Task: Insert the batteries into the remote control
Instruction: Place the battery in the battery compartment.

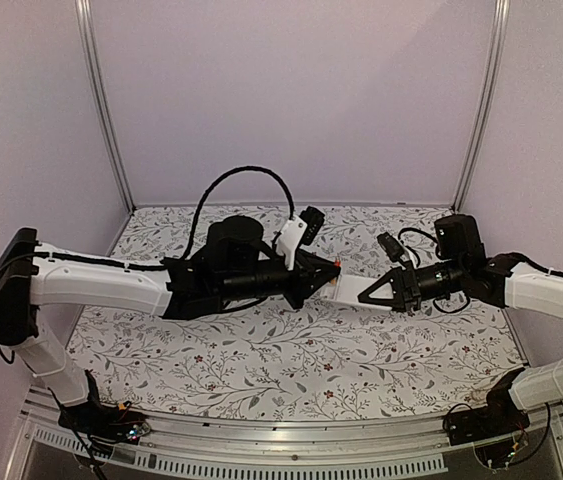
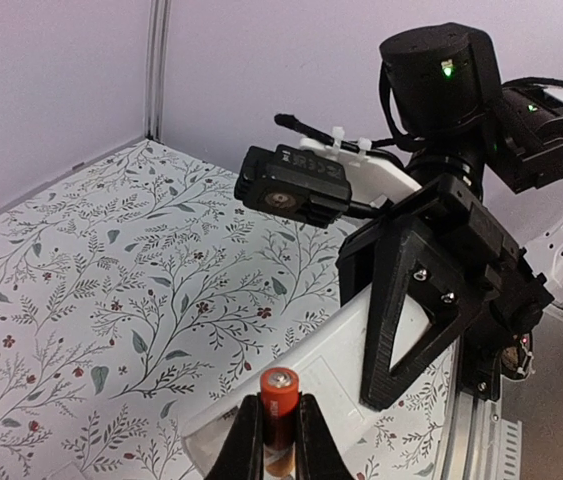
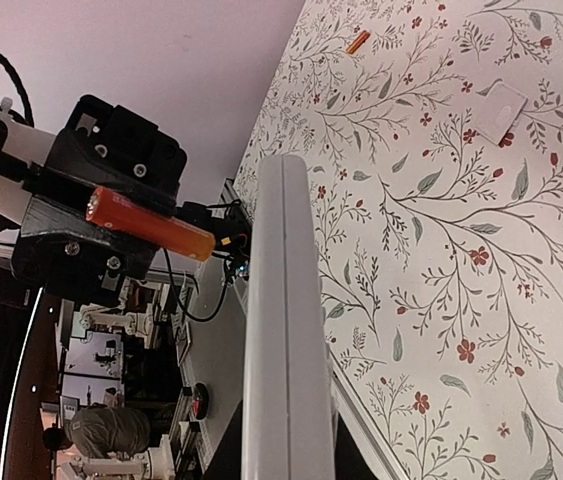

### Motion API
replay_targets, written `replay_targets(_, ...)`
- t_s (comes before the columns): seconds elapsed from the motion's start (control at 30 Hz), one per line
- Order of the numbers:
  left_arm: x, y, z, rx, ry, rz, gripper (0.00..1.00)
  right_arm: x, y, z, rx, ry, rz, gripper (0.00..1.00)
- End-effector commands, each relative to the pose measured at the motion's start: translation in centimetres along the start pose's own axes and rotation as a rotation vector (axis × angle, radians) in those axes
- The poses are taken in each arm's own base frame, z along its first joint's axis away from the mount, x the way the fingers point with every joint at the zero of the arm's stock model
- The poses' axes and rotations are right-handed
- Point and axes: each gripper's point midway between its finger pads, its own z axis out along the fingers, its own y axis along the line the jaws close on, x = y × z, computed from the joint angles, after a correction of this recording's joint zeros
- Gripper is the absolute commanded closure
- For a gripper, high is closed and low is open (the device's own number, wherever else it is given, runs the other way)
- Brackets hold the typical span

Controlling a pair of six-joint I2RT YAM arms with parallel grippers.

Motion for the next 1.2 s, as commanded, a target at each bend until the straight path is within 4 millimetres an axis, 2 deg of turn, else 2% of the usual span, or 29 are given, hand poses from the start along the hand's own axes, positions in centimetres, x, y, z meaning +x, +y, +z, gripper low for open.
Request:
replay_targets(0.0, 0.3, 0.0, 0.7, -0.022, 0.008, 0.031, 1.0, -0.9, 1.8, -0.2, -0.045, -0.012, -0.034, 1.0)
replay_targets(0.73, 2.3, 1.9, 1.0, -0.125, 0.09, 0.021, 0.98, -1.7, 2.8, -0.5, -0.062, -0.041, -0.056, 1.0)
replay_targets(1.17, 2.7, 2.5, 0.6, -0.161, 0.118, 0.014, 0.84, -2.0, 2.9, -0.5, -0.063, -0.046, -0.062, 1.0)
